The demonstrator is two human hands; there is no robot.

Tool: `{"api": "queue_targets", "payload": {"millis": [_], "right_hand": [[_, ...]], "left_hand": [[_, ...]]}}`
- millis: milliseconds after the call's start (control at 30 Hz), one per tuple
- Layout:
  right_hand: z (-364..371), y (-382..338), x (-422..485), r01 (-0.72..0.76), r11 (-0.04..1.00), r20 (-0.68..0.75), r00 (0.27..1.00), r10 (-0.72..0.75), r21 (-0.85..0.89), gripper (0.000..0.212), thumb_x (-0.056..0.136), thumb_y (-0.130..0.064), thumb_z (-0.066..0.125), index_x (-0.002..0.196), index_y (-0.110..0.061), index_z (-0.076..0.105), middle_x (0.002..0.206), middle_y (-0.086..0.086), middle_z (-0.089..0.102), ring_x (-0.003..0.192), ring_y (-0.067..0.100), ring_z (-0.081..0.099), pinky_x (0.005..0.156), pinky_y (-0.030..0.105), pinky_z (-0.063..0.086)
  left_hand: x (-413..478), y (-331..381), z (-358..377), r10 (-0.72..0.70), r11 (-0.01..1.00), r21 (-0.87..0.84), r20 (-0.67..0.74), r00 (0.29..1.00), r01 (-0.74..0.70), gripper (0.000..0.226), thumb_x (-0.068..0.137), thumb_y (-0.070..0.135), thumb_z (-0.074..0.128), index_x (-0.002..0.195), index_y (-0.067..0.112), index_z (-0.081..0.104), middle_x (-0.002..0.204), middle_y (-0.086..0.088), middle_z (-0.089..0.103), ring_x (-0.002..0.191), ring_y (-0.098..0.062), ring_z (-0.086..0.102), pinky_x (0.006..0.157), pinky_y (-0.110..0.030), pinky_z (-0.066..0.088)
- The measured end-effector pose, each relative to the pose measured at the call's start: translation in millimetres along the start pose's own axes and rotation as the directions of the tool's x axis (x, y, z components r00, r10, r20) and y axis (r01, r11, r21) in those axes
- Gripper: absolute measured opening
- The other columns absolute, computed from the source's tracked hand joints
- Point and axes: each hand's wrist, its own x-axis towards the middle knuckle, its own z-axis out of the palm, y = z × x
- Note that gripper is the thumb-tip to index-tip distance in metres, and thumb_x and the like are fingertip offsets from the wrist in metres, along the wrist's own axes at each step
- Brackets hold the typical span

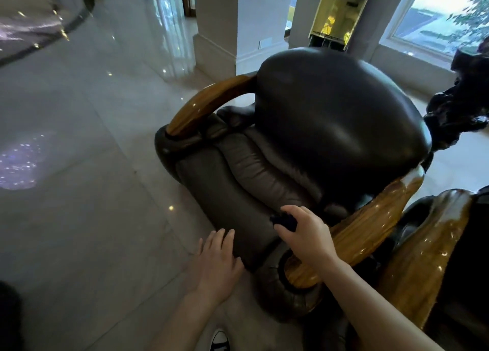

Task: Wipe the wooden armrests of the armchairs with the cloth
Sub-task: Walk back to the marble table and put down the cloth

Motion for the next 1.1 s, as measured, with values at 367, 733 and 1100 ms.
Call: {"api": "queue_targets", "payload": {"millis": [367, 733, 1100], "right_hand": [[-14, -16, -16, 0.176, 0.984, 0.181, 0.967, -0.180, 0.037, 0.049, 0.084, -0.047, 0.068, 0.130, -0.036, 0.055, 0.105, -0.020, 0.058, 0.087, -0.001, 0.055, 0.066, 0.009, 0.037], [6, -79, -53, 0.396, 0.913, 0.342, 0.849, -0.404, 0.096, 0.049, 0.084, -0.047, 0.069, 0.129, -0.034, 0.057, 0.101, -0.021, 0.053, 0.088, 0.002, 0.054, 0.072, 0.017, 0.042], [83, -195, -161, 0.566, 0.801, 0.484, 0.654, -0.582, 0.198, 0.048, 0.085, -0.047, 0.066, 0.130, -0.030, 0.059, 0.117, -0.011, 0.065, 0.100, 0.011, 0.062, 0.083, 0.028, 0.050]], "left_hand": [[-62, 24, -25, -0.212, 0.973, 0.067, -0.137, 0.968, 0.223, 0.060, 0.093, 0.045, 0.035, 0.147, 0.020, 0.029, 0.147, -0.001, 0.040, 0.130, -0.020, 0.040, 0.107, -0.035, 0.029], [-164, 1, -30, -0.471, 0.873, 0.035, -0.195, 0.860, 0.486, 0.065, 0.092, 0.047, 0.039, 0.148, 0.017, 0.027, 0.150, -0.007, 0.035, 0.136, -0.027, 0.035, 0.113, -0.045, 0.025], [-317, -75, -37, -0.710, 0.699, -0.140, -0.256, 0.656, 0.702, 0.064, 0.094, 0.044, 0.035, 0.151, 0.021, 0.020, 0.156, -0.005, 0.028, 0.142, -0.022, 0.026, 0.117, -0.038, 0.017]]}}
